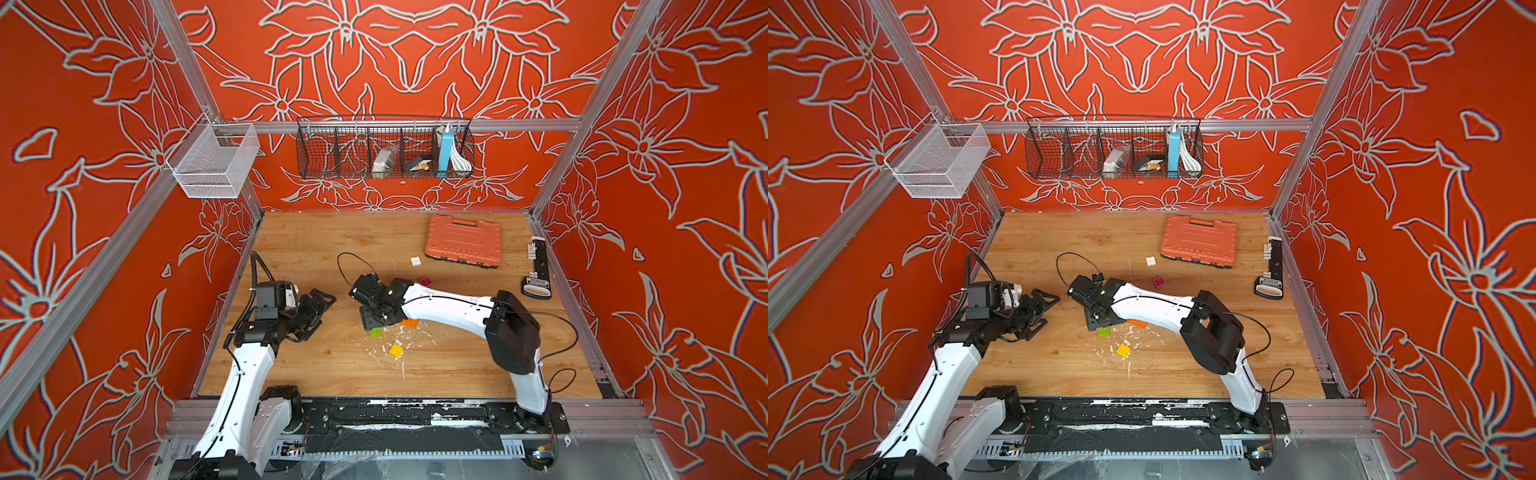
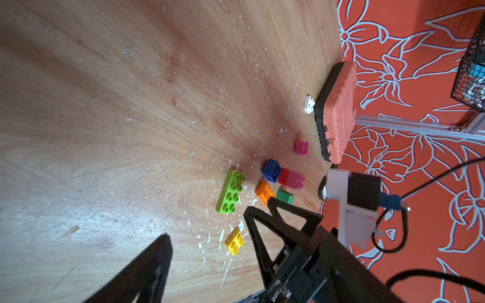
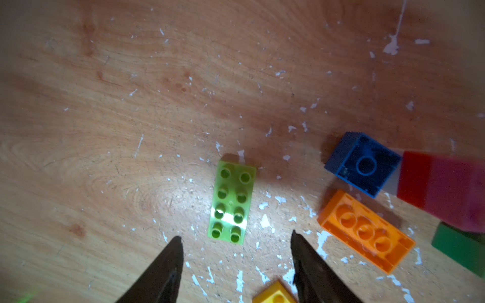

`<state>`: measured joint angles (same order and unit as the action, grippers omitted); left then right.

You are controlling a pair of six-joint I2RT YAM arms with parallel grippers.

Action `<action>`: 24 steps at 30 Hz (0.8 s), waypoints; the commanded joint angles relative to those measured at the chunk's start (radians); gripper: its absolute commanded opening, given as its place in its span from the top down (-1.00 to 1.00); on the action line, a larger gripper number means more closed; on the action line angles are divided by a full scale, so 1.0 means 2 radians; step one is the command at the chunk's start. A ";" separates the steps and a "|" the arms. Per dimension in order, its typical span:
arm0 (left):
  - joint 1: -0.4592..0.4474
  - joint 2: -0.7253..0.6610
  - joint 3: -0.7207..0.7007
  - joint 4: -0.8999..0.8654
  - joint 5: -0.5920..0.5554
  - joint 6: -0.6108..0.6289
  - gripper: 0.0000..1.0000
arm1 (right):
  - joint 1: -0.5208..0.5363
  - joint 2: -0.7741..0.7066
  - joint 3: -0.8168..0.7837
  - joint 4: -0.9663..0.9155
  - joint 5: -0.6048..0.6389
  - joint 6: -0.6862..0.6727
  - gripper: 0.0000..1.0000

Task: Assemble the letter r with lego
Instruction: Pick up the lego brick from the center of the board.

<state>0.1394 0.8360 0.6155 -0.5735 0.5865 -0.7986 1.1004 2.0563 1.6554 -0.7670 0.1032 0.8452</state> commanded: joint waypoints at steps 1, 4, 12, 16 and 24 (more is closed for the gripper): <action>0.016 -0.009 -0.009 -0.023 0.015 0.013 -0.78 | 0.004 0.031 0.032 -0.050 -0.007 0.023 -0.33; 0.027 -0.009 -0.011 -0.026 0.022 0.017 -0.78 | 0.004 0.051 0.054 -0.062 -0.006 0.029 -0.29; 0.031 -0.011 -0.010 -0.032 0.021 0.026 -0.78 | 0.004 0.096 0.107 -0.096 -0.007 0.036 -0.23; 0.031 -0.011 -0.011 -0.032 0.021 0.029 -0.78 | 0.003 0.109 0.118 -0.104 -0.005 0.039 -0.18; 0.032 -0.005 -0.011 -0.032 0.022 0.033 -0.78 | -0.002 0.127 0.129 -0.105 -0.011 0.038 -0.10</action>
<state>0.1967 0.8238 0.5961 -0.6201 0.6155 -0.7547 1.0992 2.2814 1.8866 -0.9432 0.0849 0.9081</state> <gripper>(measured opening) 0.888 0.554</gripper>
